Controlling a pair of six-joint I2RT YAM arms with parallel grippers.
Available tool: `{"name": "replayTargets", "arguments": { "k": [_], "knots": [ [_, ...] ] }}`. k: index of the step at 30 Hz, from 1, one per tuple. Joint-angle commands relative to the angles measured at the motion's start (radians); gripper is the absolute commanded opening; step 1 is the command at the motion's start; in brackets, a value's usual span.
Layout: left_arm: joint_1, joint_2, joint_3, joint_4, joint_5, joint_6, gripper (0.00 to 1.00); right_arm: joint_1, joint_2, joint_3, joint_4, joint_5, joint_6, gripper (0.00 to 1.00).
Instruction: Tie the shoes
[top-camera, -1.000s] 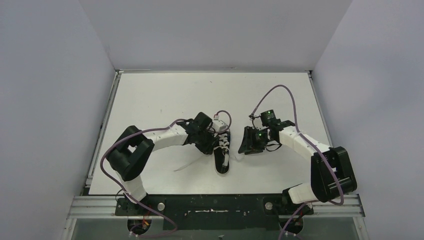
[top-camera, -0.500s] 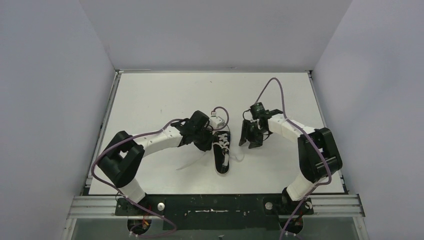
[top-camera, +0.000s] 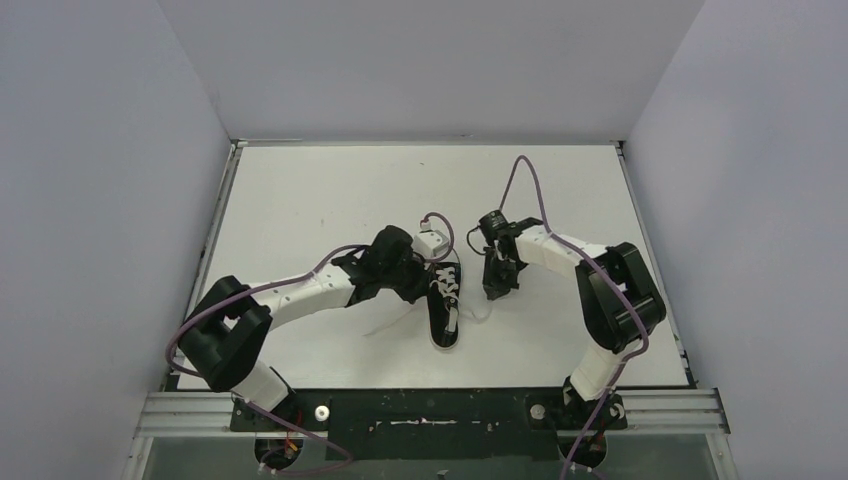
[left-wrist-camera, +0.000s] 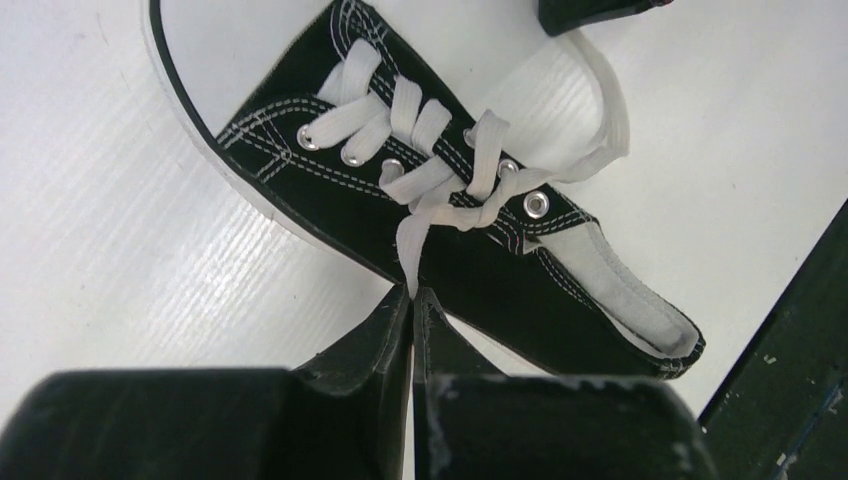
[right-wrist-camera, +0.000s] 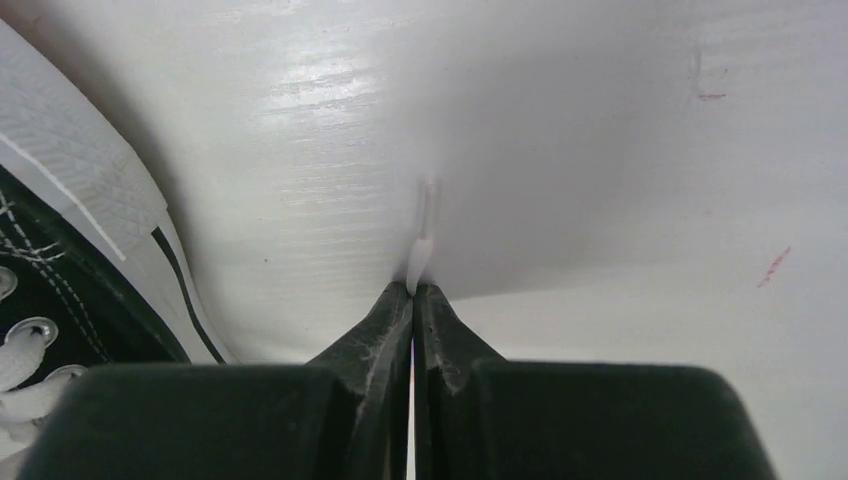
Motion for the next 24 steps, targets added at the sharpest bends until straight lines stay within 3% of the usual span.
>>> {"name": "replayTargets", "arguments": {
  "k": [1,5,10,15,24],
  "knots": [
    [-0.005,-0.063,-0.078,0.277,0.011,0.024,0.00,-0.107,-0.101,-0.022,0.126,-0.148,-0.058,0.00],
    [-0.005,-0.052,-0.118,0.377,0.006,0.054,0.00,-0.223,-0.203,-0.042,0.347,-0.462,-0.058,0.00],
    [-0.010,-0.041,-0.165,0.512,0.016,0.115,0.00,-0.208,-0.076,0.109,0.510,-0.728,0.052,0.00],
    [-0.014,-0.031,-0.181,0.542,0.052,0.206,0.00,-0.104,0.078,0.264,0.566,-0.788,0.121,0.00],
    [-0.034,-0.061,-0.312,0.666,0.088,0.278,0.00,0.100,0.346,0.459,0.497,-0.835,0.059,0.00]
  ]
}}
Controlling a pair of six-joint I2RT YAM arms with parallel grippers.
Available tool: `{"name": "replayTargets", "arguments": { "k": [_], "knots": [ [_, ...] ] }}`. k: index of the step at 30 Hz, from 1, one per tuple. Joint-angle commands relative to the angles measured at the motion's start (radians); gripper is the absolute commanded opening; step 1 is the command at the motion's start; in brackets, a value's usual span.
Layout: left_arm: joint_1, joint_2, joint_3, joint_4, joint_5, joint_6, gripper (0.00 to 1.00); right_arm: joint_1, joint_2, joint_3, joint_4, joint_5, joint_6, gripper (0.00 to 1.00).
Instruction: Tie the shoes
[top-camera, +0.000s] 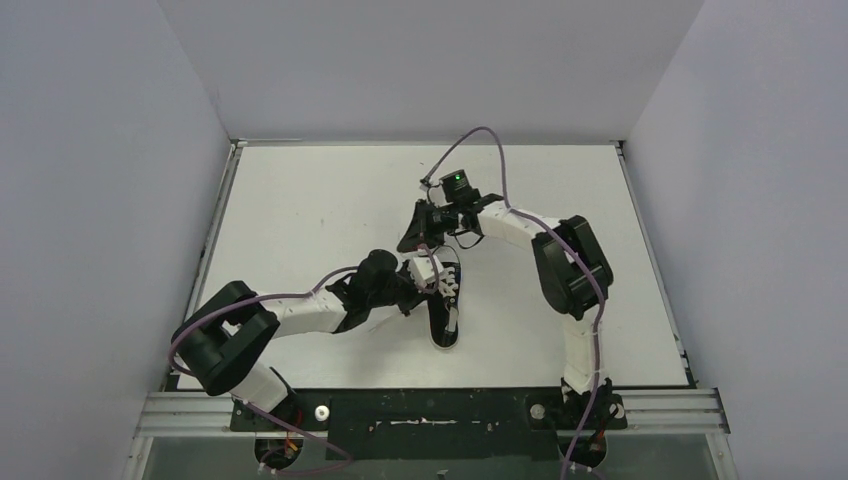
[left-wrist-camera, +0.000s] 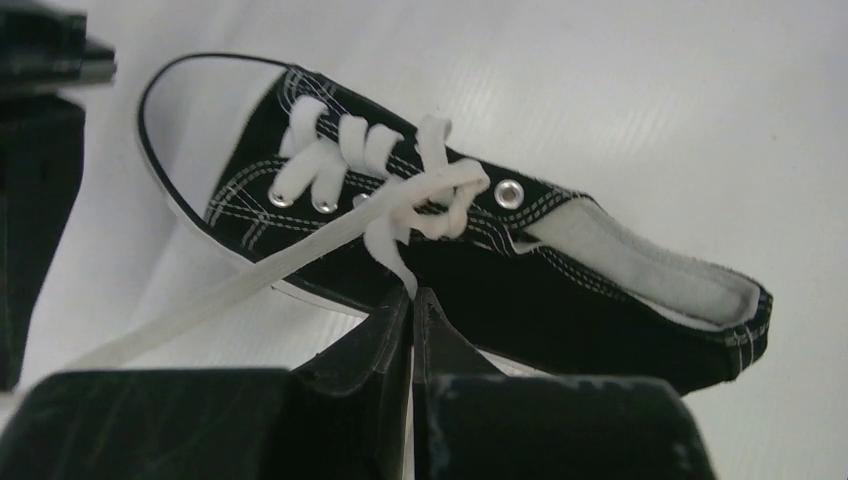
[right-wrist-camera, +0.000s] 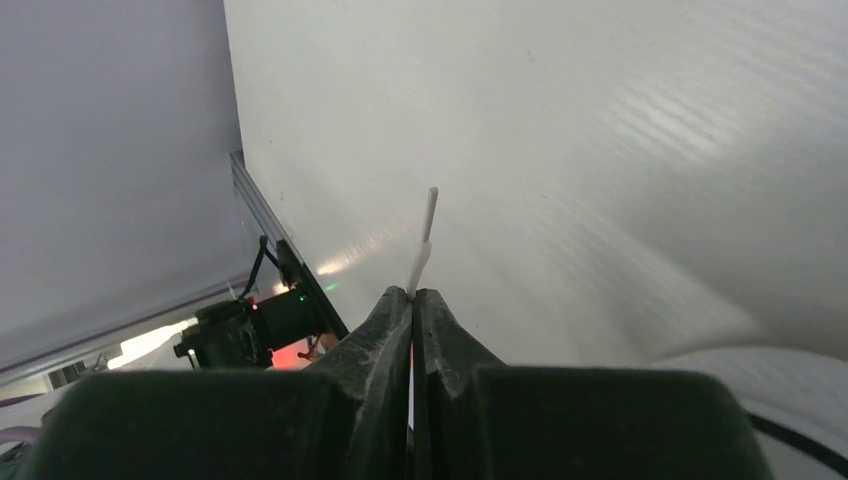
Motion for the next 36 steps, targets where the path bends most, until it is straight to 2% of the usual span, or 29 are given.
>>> {"name": "replayTargets", "arguments": {
  "k": [1,7,17,20,23,30,33,36],
  "knots": [
    [-0.019,-0.022,-0.039,0.125,0.032,0.063,0.00,0.085,0.090,0.105,-0.021,-0.092,-0.029,0.00],
    [-0.033,-0.017,-0.085,0.183,0.022,0.099,0.00,0.183,0.190,0.192,-0.224,-0.165,-0.147,0.00],
    [-0.039,0.007,-0.079,0.193,0.060,0.138,0.00,0.236,0.235,0.154,-0.448,-0.265,-0.317,0.02],
    [-0.040,-0.001,-0.083,0.189,0.055,0.142,0.00,0.226,0.224,0.170,-0.504,-0.250,-0.362,0.14],
    [-0.041,-0.011,-0.091,0.194,0.051,0.137,0.00,0.199,0.179,0.173,-0.459,-0.212,-0.330,0.30],
    [-0.043,0.003,-0.096,0.220,0.050,0.084,0.00,0.051,0.035,0.155,-0.338,-0.143,-0.222,0.61],
    [-0.041,0.017,-0.077,0.208,0.055,0.039,0.00,0.003,-0.064,0.095,-0.322,-0.094,-0.249,0.68],
    [-0.027,0.031,-0.060,0.217,0.065,-0.051,0.00,-0.049,-0.222,-0.062,-0.255,0.033,-0.275,0.70]
  ]
}}
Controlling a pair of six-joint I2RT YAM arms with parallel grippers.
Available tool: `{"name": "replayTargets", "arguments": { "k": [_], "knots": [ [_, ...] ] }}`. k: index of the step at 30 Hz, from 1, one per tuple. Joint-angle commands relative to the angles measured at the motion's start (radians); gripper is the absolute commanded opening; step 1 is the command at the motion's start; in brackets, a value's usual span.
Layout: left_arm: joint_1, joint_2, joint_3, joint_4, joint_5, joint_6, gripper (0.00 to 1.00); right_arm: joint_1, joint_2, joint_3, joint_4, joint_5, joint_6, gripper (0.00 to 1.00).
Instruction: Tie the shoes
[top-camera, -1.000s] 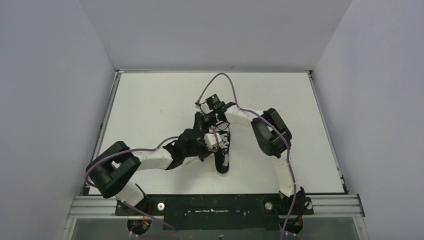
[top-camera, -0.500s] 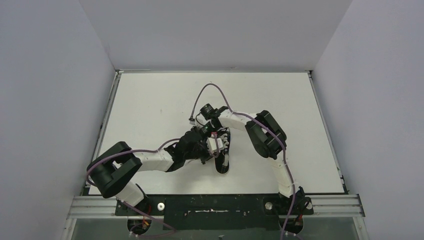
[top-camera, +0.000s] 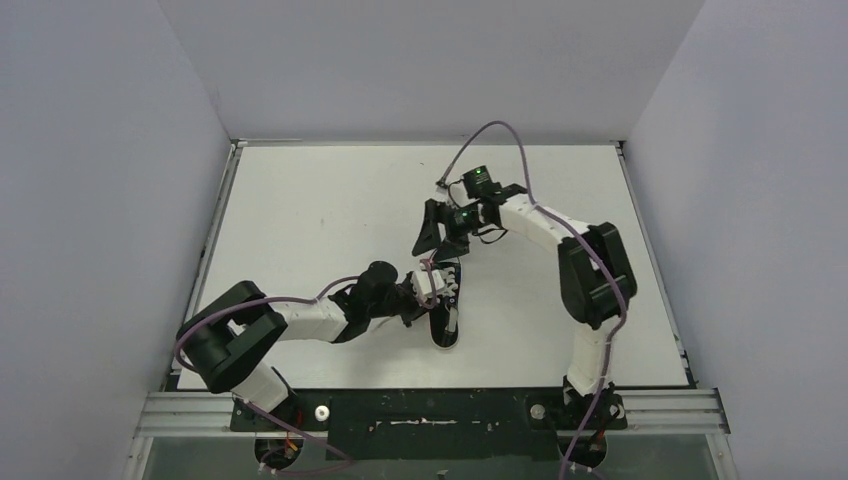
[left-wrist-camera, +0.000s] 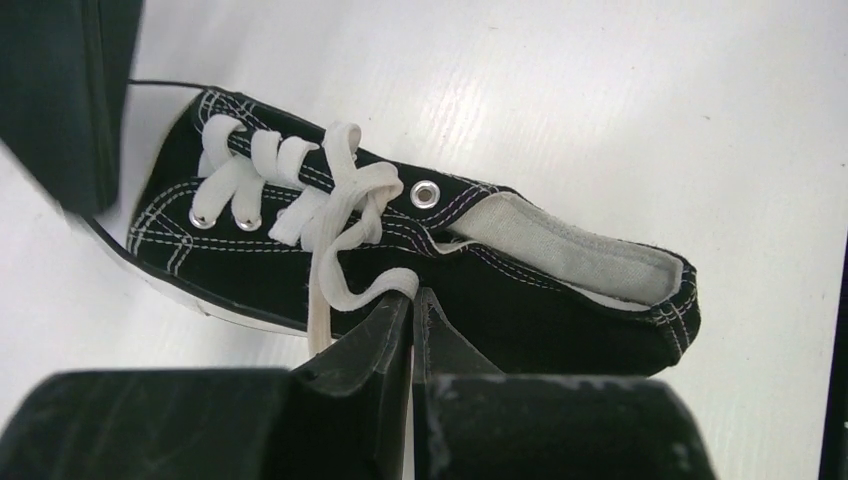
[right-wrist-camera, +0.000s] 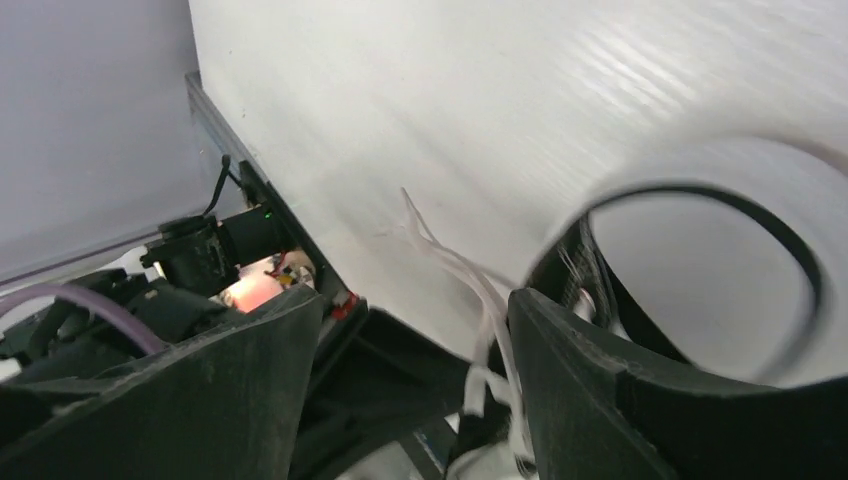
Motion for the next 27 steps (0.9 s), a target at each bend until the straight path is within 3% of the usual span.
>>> {"name": "replayTargets", "arguments": {
  "k": [1,10,13,16,21,25,27],
  "knots": [
    [0.024,0.023,0.046,0.073,0.022,-0.139,0.00,-0.062,-0.308,-0.188,0.115,0.185,-0.036,0.71],
    [0.113,0.073,0.158,-0.004,0.193,-0.385,0.00,-0.022,-0.832,-0.685,0.308,0.637,-0.303,0.77],
    [0.142,0.107,0.226,-0.102,0.256,-0.406,0.00,0.083,-0.954,-0.763,0.337,0.603,-0.494,0.77],
    [0.168,0.147,0.289,-0.198,0.311,-0.404,0.00,0.282,-1.037,-0.813,0.353,0.618,-0.748,0.76],
    [0.187,0.210,0.360,-0.297,0.377,-0.399,0.00,0.572,-0.953,-0.779,0.356,0.787,-0.968,0.72],
    [0.192,0.251,0.404,-0.353,0.397,-0.394,0.00,0.668,-0.781,-0.720,0.451,0.900,-1.035,0.64],
    [0.193,0.267,0.427,-0.378,0.408,-0.378,0.00,0.678,-0.685,-0.693,0.515,0.933,-1.070,0.53]
  ]
}}
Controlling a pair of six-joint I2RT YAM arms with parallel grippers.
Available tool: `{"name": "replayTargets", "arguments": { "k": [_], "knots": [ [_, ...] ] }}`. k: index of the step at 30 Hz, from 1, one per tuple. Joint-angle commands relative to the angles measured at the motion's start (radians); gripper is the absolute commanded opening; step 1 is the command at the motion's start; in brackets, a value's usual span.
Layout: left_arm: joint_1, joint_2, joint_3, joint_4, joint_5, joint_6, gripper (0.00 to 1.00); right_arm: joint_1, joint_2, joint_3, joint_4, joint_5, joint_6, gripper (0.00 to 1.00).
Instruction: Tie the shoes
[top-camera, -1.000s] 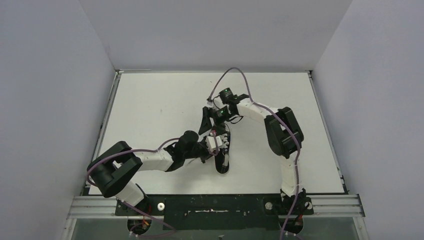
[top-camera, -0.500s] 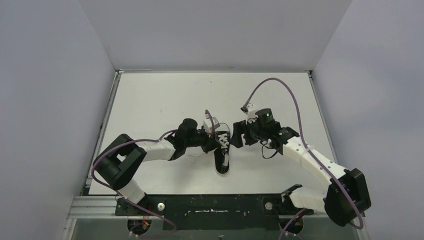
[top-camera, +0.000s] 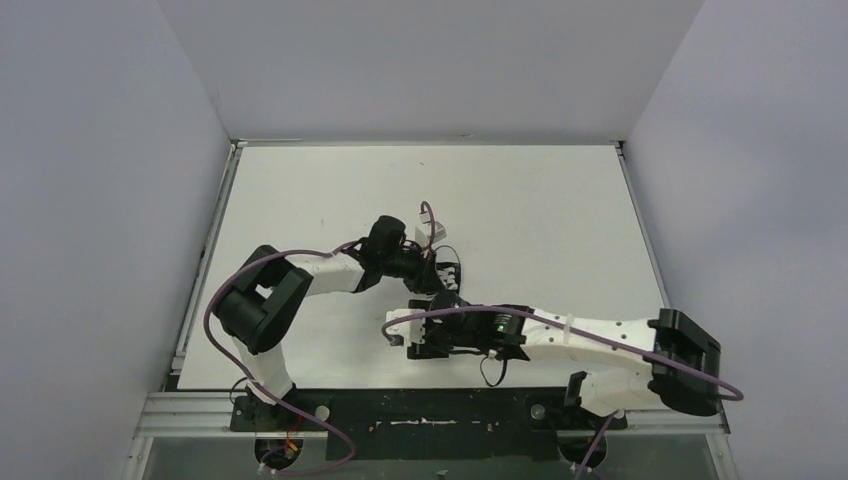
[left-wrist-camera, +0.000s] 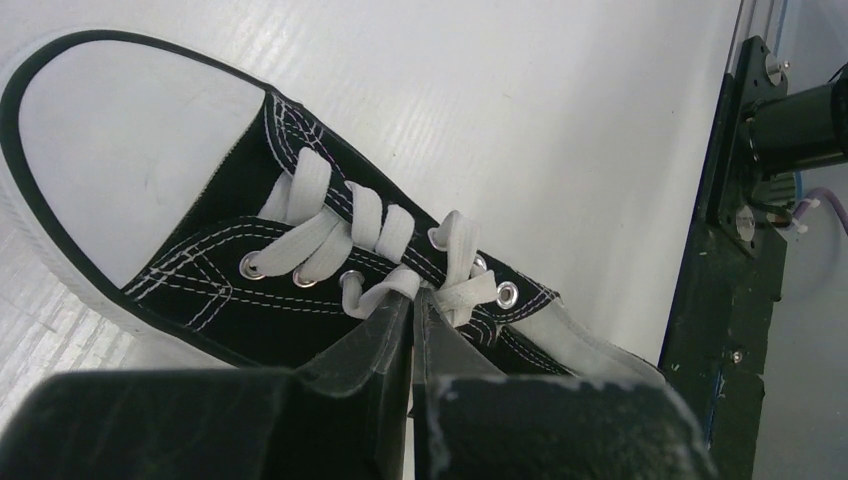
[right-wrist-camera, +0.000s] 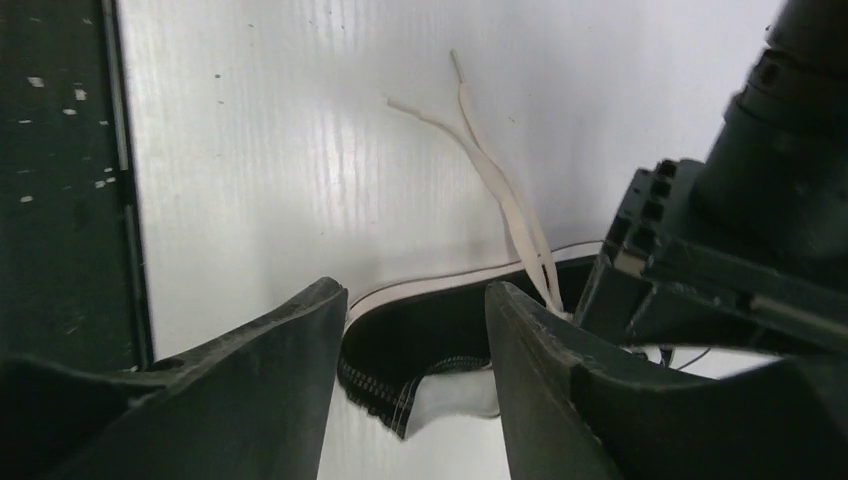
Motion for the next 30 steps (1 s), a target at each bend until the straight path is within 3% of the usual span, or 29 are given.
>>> {"name": "replayTargets", "arguments": {
  "k": [1,4,8,19,30],
  "knots": [
    [0.005,0.031,0.080,-0.082,0.087,0.016,0.00,0.027,0.166,0.080,0.203,0.162,-0.167,0.50],
    [0.008,0.049,0.099,-0.112,0.102,0.062,0.00,0.025,0.265,0.097,0.331,0.198,-0.219,0.36],
    [0.018,0.060,0.111,-0.145,0.101,0.072,0.00,0.006,0.365,0.139,0.374,0.189,-0.283,0.29],
    [0.019,0.071,0.118,-0.164,0.115,0.082,0.00,-0.051,0.470,0.190,0.316,0.166,-0.442,0.29],
    [0.017,0.074,0.123,-0.175,0.113,0.102,0.00,-0.056,0.551,0.231,0.277,0.238,-0.538,0.33]
  ]
}}
